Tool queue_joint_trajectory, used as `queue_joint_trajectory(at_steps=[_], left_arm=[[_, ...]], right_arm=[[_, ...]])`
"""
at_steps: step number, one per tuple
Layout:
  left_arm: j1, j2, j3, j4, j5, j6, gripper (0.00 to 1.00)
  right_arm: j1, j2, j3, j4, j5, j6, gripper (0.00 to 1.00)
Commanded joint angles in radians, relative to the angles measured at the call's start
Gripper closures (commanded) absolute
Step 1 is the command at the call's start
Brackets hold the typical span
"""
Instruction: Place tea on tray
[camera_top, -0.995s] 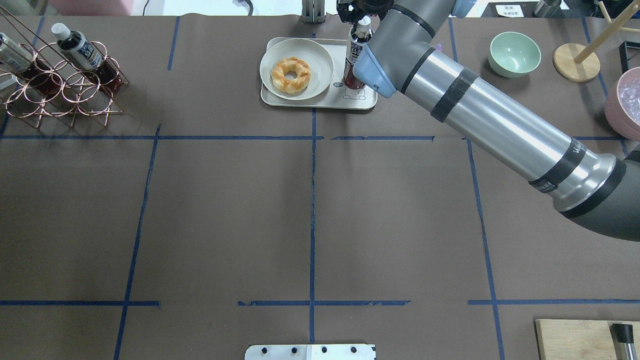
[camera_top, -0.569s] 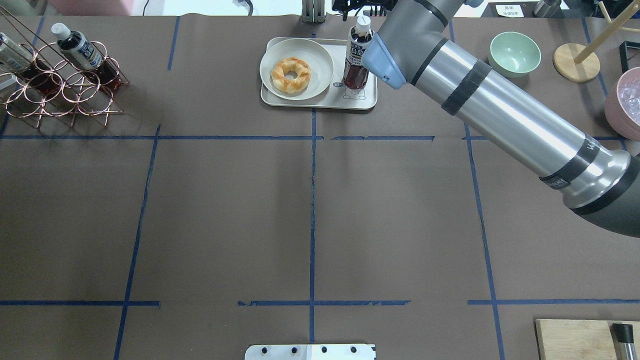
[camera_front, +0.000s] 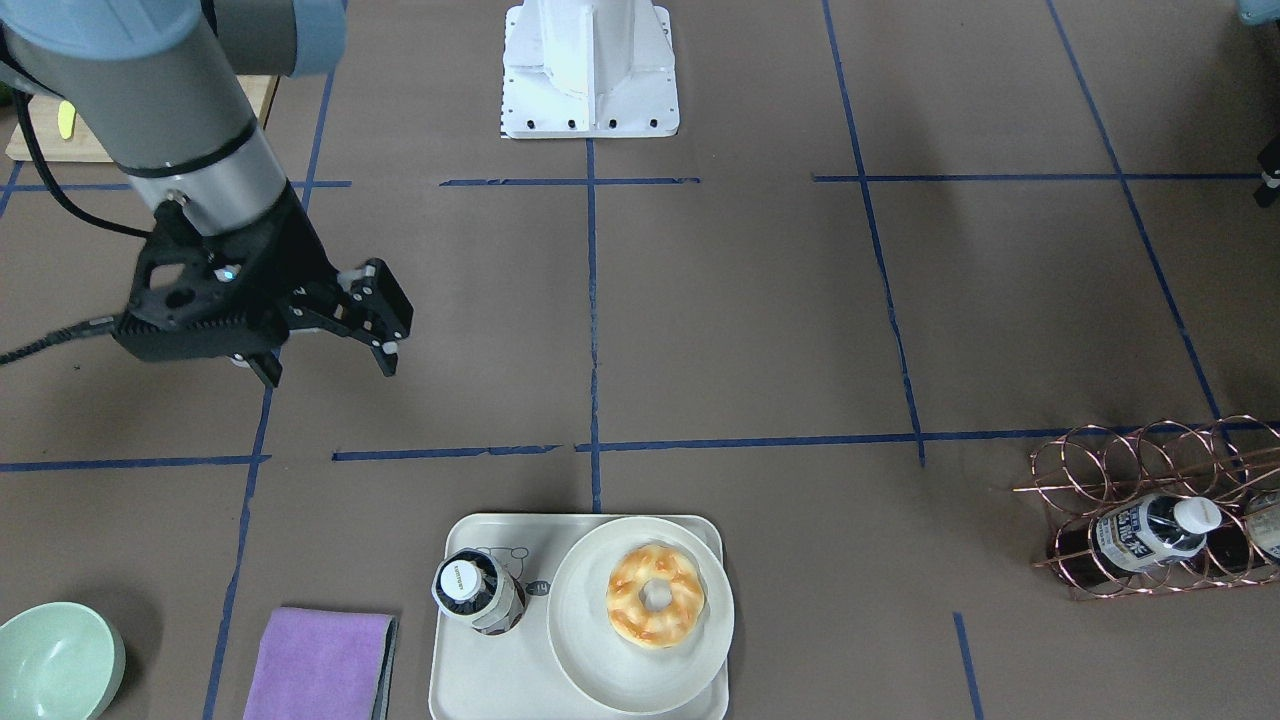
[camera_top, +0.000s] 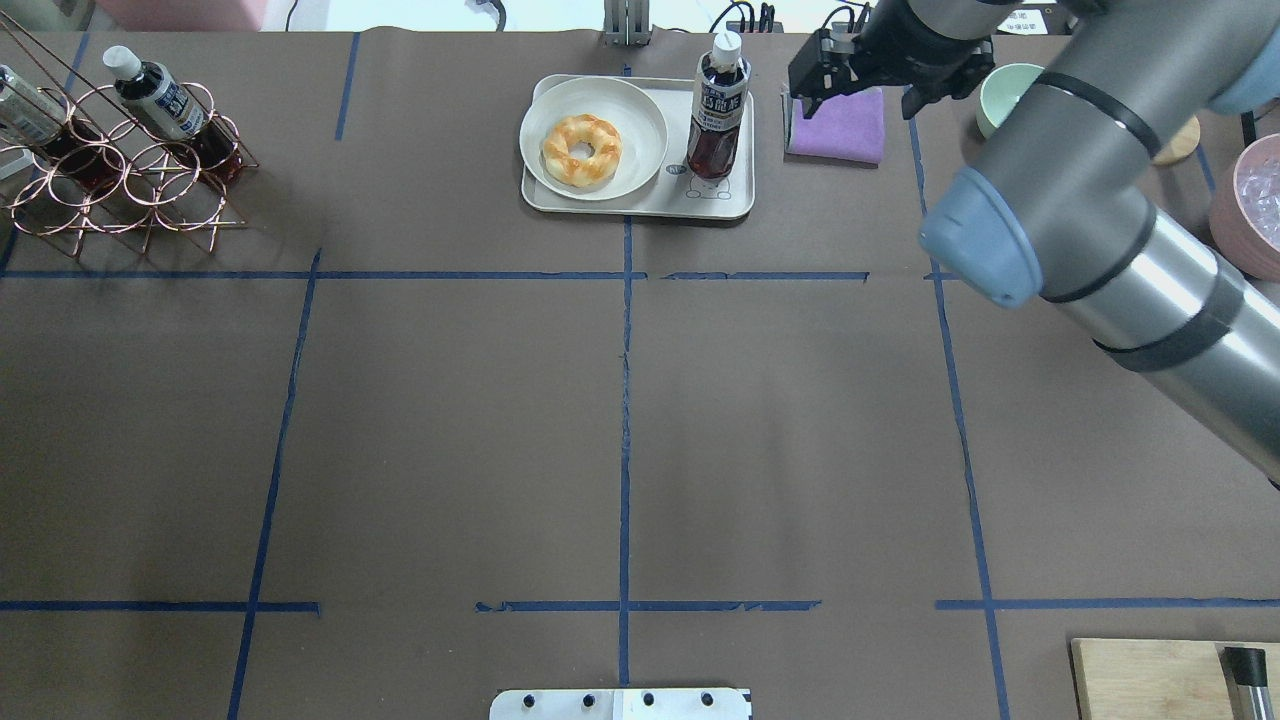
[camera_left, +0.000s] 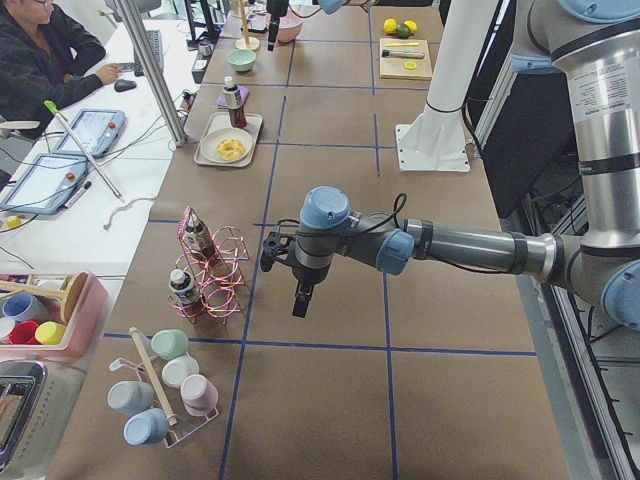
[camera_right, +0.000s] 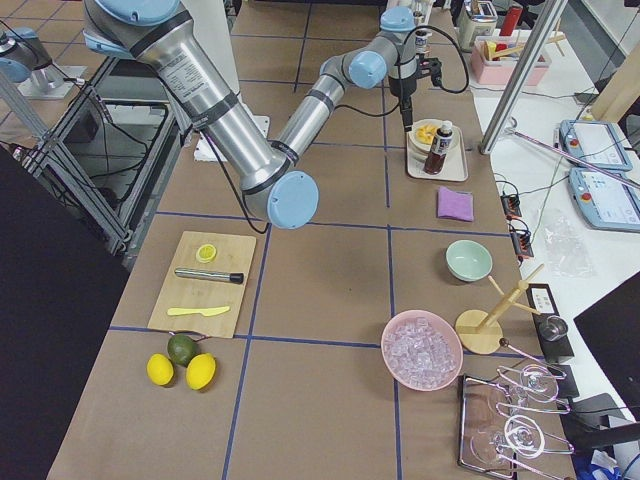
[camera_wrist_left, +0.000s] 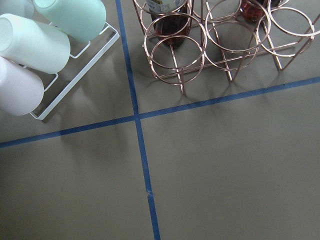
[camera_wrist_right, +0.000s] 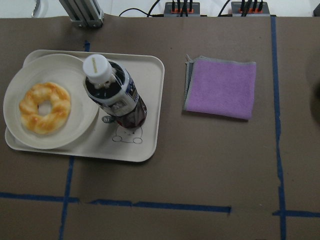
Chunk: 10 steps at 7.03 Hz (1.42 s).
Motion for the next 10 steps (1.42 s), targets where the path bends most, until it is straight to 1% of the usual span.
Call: queue_joint_trajectory(at_steps=[1, 2, 3, 4, 5, 6, 7, 8, 9, 10], left_arm=[[-0.105, -0.049, 0.143, 0.036, -0.08, 0.137, 0.0], [-0.135, -0.073, 0.18, 0.076, -0.081, 0.186, 0.0], [-0.153, -0.076, 0.168, 0.181, -0.137, 0.198, 0.0], [-0.152, -0.084, 0.147, 0.238, -0.174, 0.208, 0.0], [-0.144, -0.086, 0.124, 0.246, -0.17, 0.207, 0.0], [-0.144, -0.086, 0.125, 0.251, -0.171, 0.208, 0.0], [-0.143, -0.086, 0.138, 0.25, -0.171, 0.213, 0.0], [-0.141, -0.086, 0.156, 0.254, -0.171, 0.259, 0.0], [-0.144, -0.087, 0.167, 0.254, -0.167, 0.276, 0.0], [-0.147, -0.081, 0.167, 0.25, -0.167, 0.281, 0.0]], right_arm=[[0.008, -0.111, 0.128, -0.091, 0.005, -0.143, 0.0], [0.027, -0.139, 0.129, -0.093, 0.03, -0.176, 0.0], [0.073, -0.171, 0.127, -0.094, 0.08, -0.246, 0.0], [0.127, -0.226, 0.126, -0.093, 0.131, -0.345, 0.0], [0.199, -0.299, 0.116, -0.093, 0.203, -0.474, 0.0], [0.292, -0.385, 0.087, -0.088, 0.281, -0.642, 0.0], [0.389, -0.472, 0.051, -0.087, 0.345, -0.782, 0.0], [0.481, -0.537, 0.006, -0.082, 0.393, -0.907, 0.0], [0.574, -0.577, -0.085, -0.08, 0.416, -1.095, 0.0], [0.64, -0.584, -0.174, -0.08, 0.433, -1.18, 0.0]])
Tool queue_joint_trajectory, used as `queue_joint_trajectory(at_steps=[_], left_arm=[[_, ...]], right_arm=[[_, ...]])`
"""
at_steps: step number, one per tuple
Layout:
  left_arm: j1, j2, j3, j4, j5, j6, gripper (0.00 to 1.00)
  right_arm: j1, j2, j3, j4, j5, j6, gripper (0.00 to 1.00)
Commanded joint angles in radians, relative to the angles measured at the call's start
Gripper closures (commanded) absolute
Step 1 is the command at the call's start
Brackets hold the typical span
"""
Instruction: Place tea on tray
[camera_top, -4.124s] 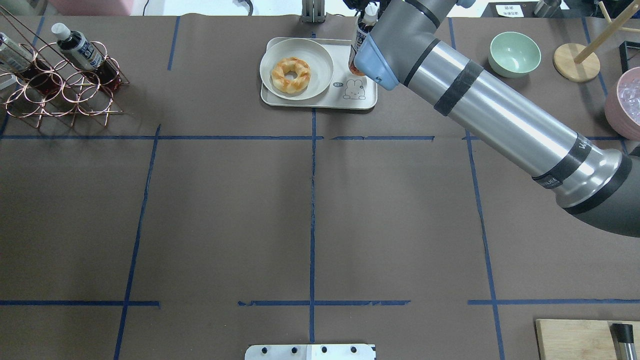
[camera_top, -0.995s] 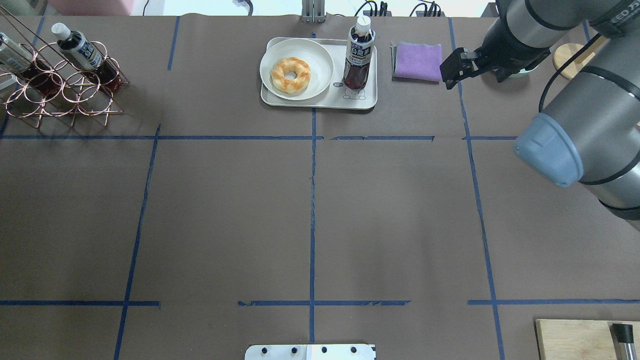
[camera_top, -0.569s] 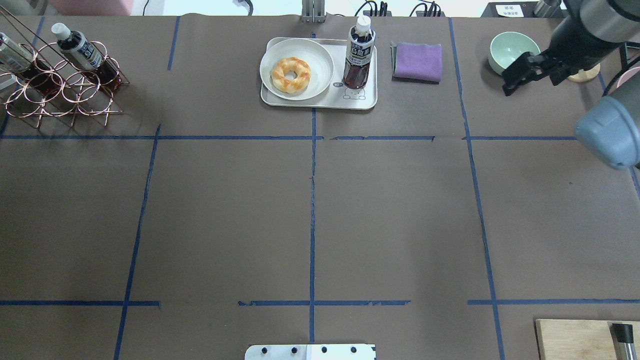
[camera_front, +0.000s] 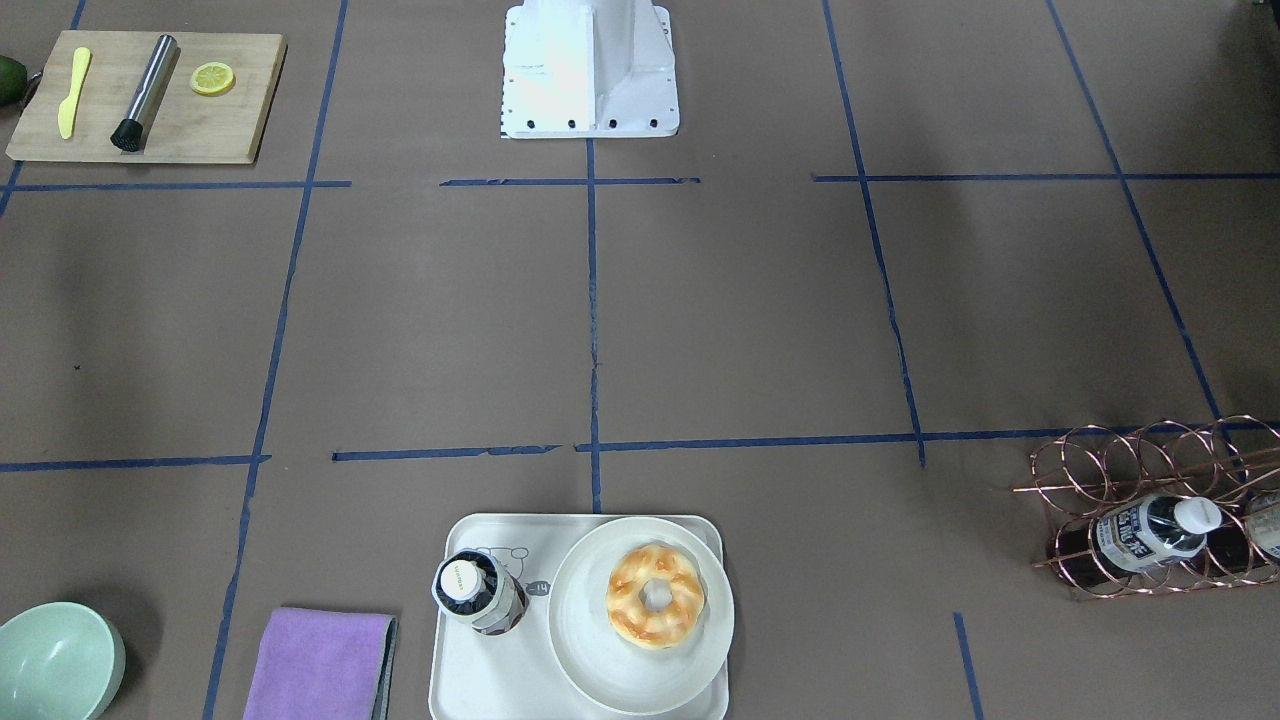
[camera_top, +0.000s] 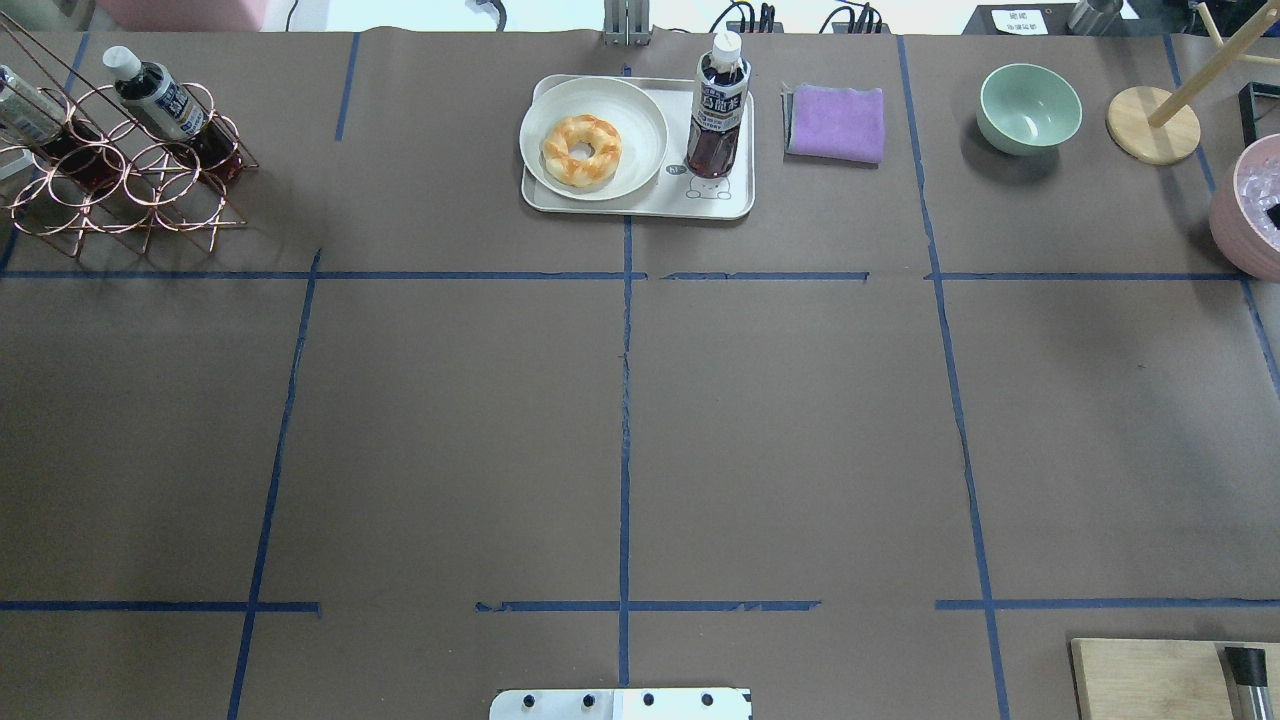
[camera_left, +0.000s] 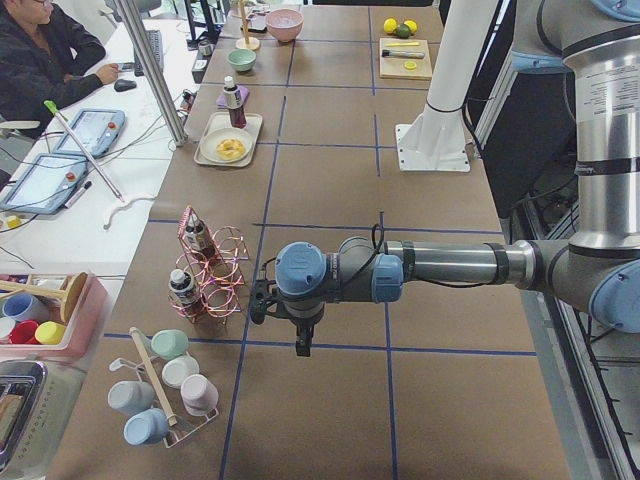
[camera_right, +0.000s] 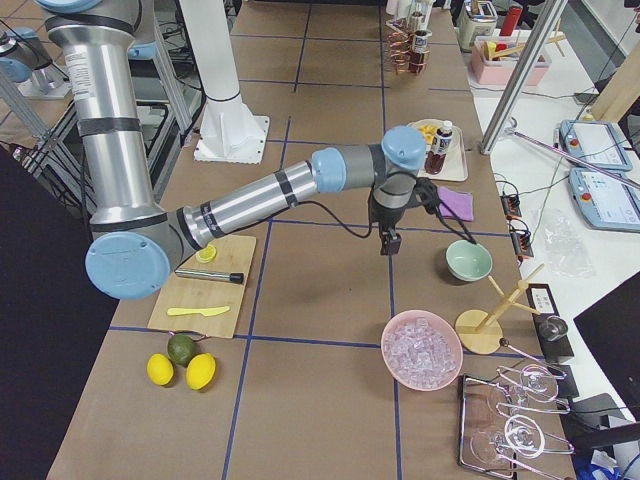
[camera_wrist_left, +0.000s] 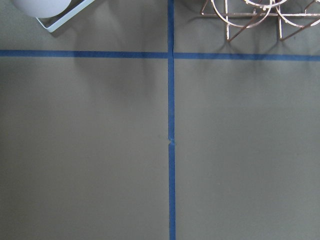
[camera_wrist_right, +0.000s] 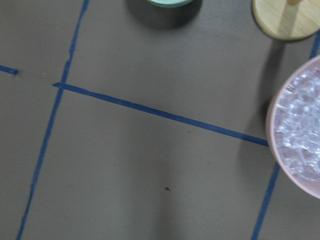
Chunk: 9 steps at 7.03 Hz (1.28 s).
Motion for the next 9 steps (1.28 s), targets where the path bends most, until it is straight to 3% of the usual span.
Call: queue_joint_trajectory(at_steps=[1, 2, 4, 7, 9], left_arm=[[-0.003, 0.009, 0.007, -0.003, 0.005, 0.014, 0.0], [-0.003, 0.015, 0.006, -0.01, 0.003, 0.014, 0.0], [-0.003, 0.019, 0.006, -0.012, 0.005, 0.016, 0.0], [-0.003, 0.004, 0.006, -0.012, 0.031, 0.014, 0.0], [-0.003, 0.003, 0.006, -0.012, 0.031, 0.014, 0.0]], right_arm=[[0.136, -0.03, -0.199, 0.003, 0.031, -0.149, 0.0], [0.137, -0.019, -0.255, 0.022, 0.03, -0.146, 0.0], [0.143, -0.076, -0.272, 0.094, 0.025, -0.118, 0.0], [0.163, -0.133, -0.273, 0.257, 0.022, 0.044, 0.0], [0.171, -0.131, -0.266, 0.265, 0.025, 0.08, 0.0]])
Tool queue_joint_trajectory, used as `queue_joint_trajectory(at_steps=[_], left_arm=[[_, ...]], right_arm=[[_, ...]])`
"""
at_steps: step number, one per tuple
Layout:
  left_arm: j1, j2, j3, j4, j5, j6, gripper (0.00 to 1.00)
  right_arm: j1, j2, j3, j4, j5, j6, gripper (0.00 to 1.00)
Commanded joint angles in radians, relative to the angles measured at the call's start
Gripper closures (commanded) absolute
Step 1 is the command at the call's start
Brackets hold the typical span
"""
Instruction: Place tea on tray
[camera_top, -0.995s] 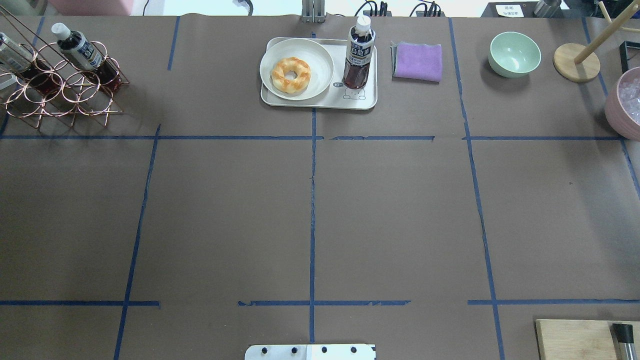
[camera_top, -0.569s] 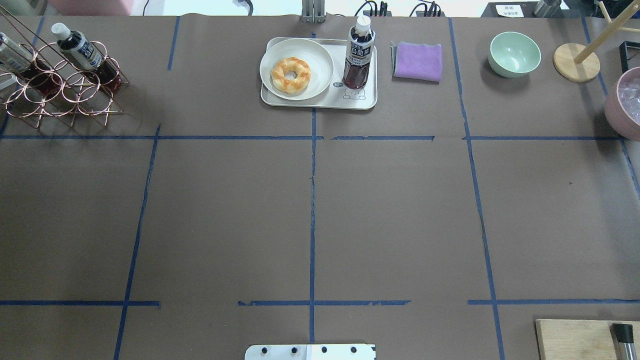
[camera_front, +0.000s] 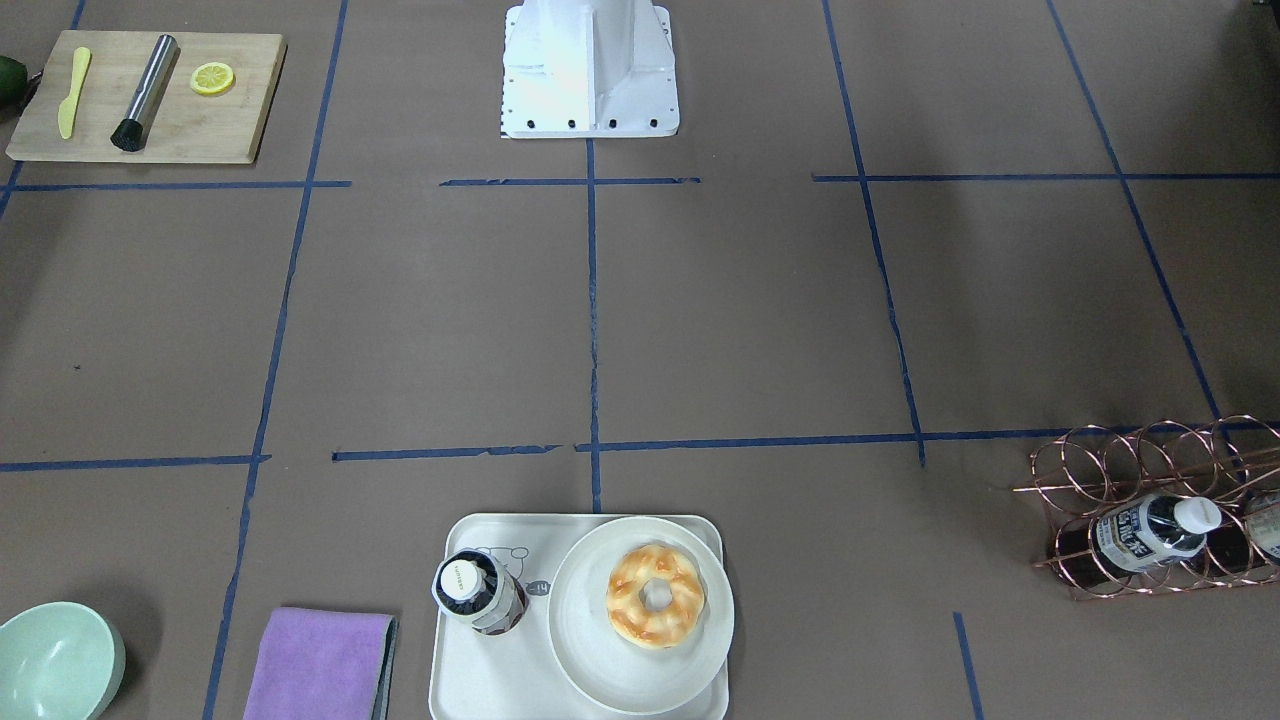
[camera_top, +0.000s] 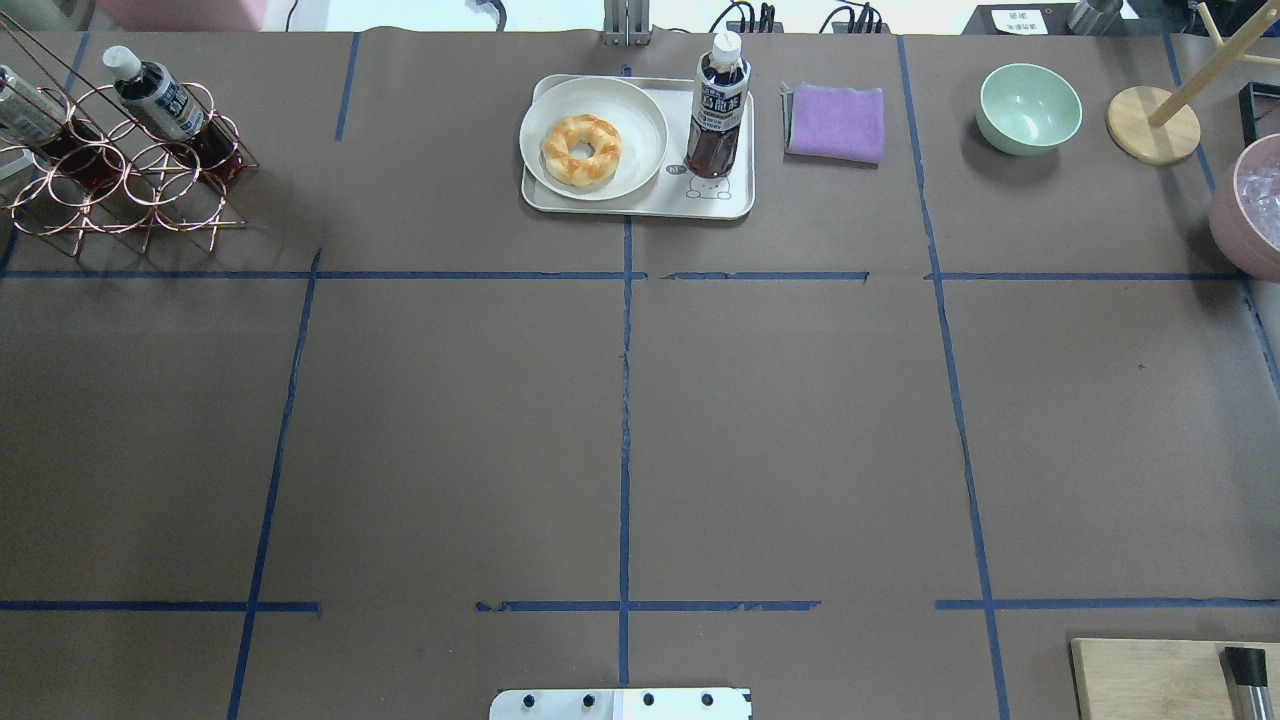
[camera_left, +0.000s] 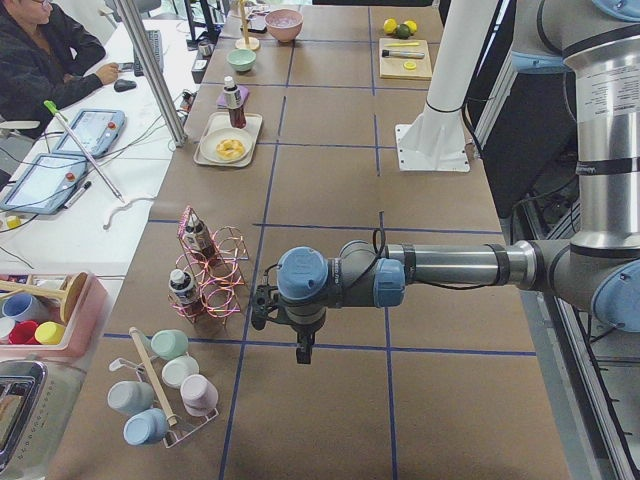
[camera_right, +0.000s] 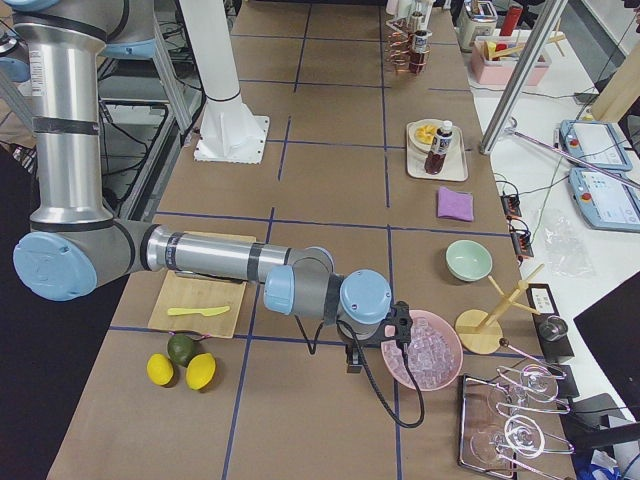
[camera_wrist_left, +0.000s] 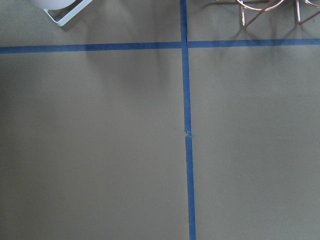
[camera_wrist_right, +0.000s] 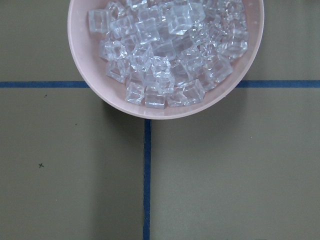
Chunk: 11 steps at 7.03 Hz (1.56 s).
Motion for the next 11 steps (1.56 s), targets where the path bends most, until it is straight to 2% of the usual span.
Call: queue_joint_trajectory(at_steps=[1, 3, 11], left_arm=[[0.0, -0.005, 0.0, 0.0, 0.002, 0.0, 0.0], [0.003, -0.021, 0.003, 0.008, 0.031, -0.002, 0.0], [0.005, -0.037, 0.014, 0.012, 0.028, -0.011, 0.0]], right_arm=[[0.018, -0.001, 0.0, 0.01, 0.003, 0.025, 0.0], [0.037, -0.003, 0.0, 0.009, 0.007, 0.023, 0.0], [0.043, -0.01, 0.002, 0.01, 0.005, 0.021, 0.0]])
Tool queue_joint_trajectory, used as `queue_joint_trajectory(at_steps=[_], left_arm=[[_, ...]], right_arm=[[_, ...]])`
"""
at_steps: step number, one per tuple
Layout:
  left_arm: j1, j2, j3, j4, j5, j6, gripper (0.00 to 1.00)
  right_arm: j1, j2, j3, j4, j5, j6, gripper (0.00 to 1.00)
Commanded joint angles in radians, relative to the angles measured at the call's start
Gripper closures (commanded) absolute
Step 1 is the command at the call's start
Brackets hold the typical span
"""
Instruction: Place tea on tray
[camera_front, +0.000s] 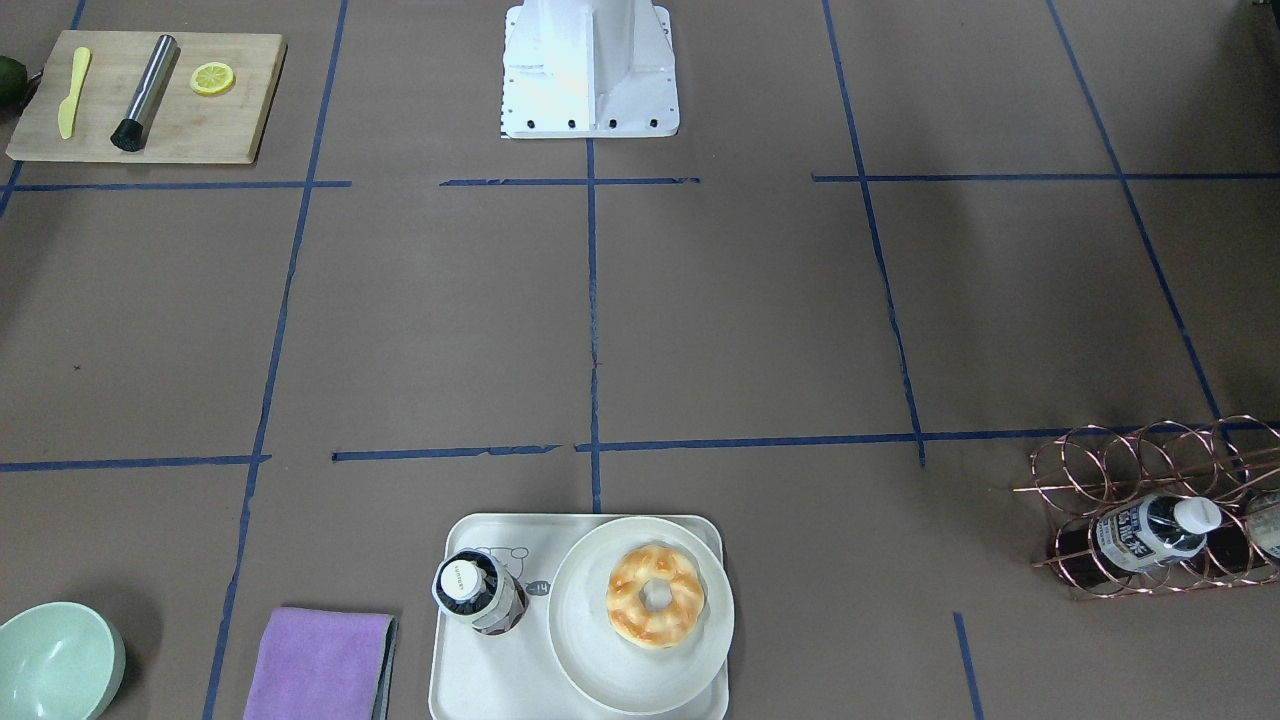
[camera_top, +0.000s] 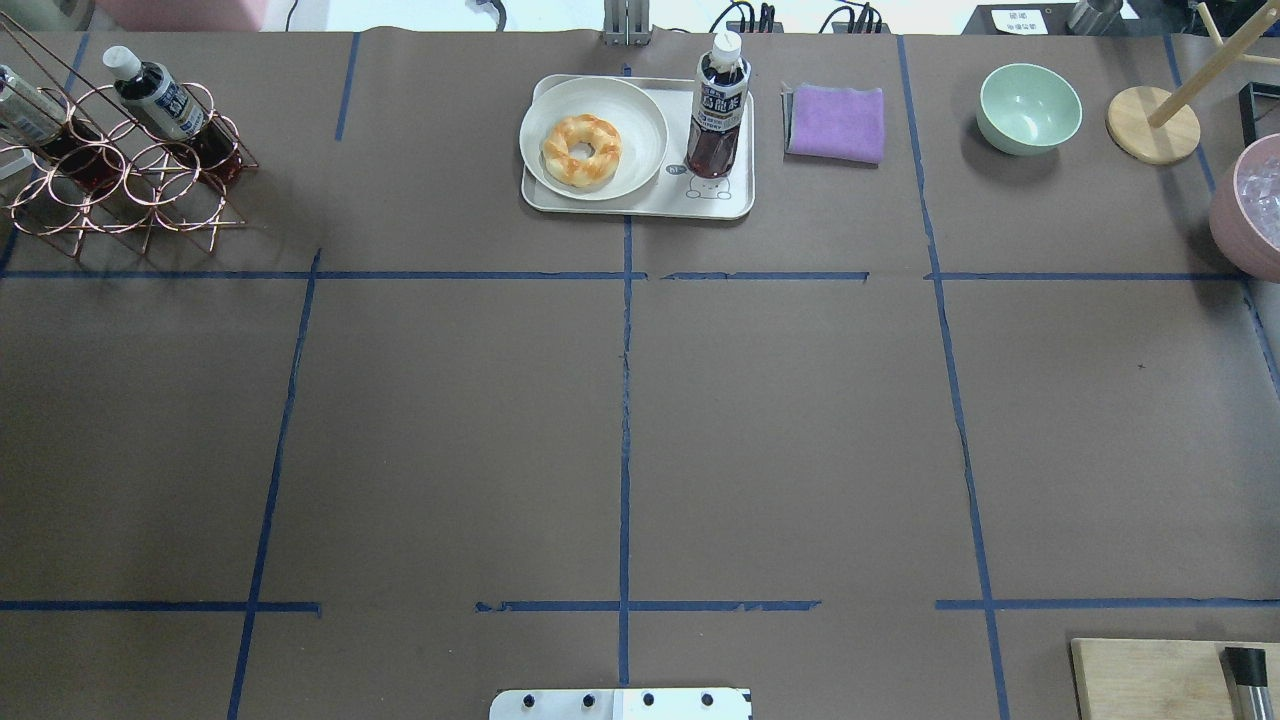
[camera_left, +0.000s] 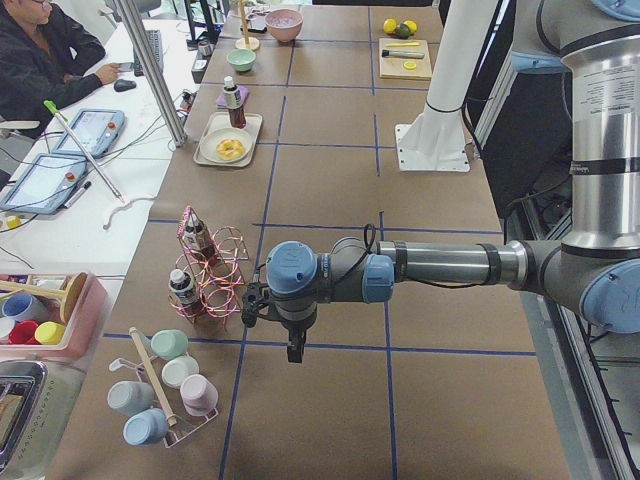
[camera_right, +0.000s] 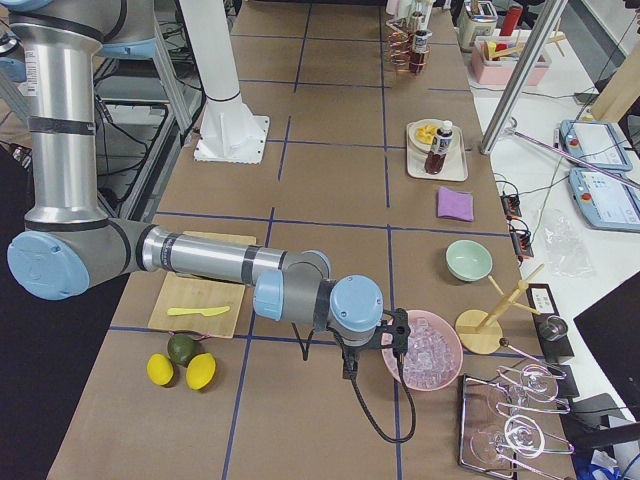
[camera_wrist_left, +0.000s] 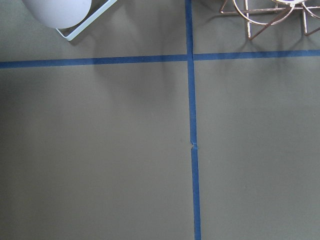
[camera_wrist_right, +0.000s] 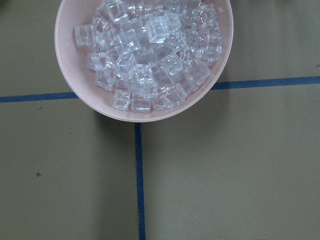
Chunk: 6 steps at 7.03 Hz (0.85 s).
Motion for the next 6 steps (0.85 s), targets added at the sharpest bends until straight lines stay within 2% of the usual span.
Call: queue_joint_trajectory(at_steps=[1, 6], left_arm=[[0.0, -0.002, 0.002, -0.001, 0.0, 0.002, 0.0], [0.0, -0.009, 0.005, -0.006, 0.0, 0.002, 0.0]], right_arm=[[0.004, 0.0, 0.001, 0.002, -0.002, -0.002, 0.0], [0.004, 0.001, -0.001, 0.005, -0.002, 0.0, 0.0]])
